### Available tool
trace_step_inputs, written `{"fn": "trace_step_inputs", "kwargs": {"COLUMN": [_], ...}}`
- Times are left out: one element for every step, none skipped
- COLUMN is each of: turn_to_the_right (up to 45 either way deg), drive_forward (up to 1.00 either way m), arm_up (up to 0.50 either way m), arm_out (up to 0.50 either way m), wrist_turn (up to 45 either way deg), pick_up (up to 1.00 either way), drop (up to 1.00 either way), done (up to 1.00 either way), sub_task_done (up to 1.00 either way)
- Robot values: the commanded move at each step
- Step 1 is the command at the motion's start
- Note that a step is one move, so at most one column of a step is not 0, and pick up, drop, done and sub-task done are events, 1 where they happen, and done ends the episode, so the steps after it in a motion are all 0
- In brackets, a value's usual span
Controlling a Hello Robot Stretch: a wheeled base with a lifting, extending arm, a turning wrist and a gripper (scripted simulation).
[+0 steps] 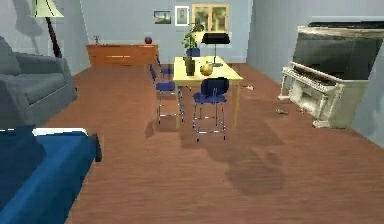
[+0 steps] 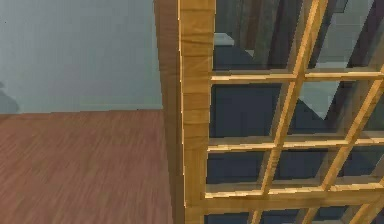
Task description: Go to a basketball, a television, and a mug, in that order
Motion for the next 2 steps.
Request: {"fn": "trace_step_inputs", "kwargs": {"turn_to_the_right": [0.0, 27.0], "drive_forward": [0.25, 0.0], "arm_up": [0.0, 0.0], "arm_out": [0.0, 0.0], "wrist_turn": [0.0, 0.0], "pick_up": [0.0, 0.0], "drop": [0.0, 0.0], "done": [0.0, 0.0], "sub_task_done": [0.0, 0.0]}}
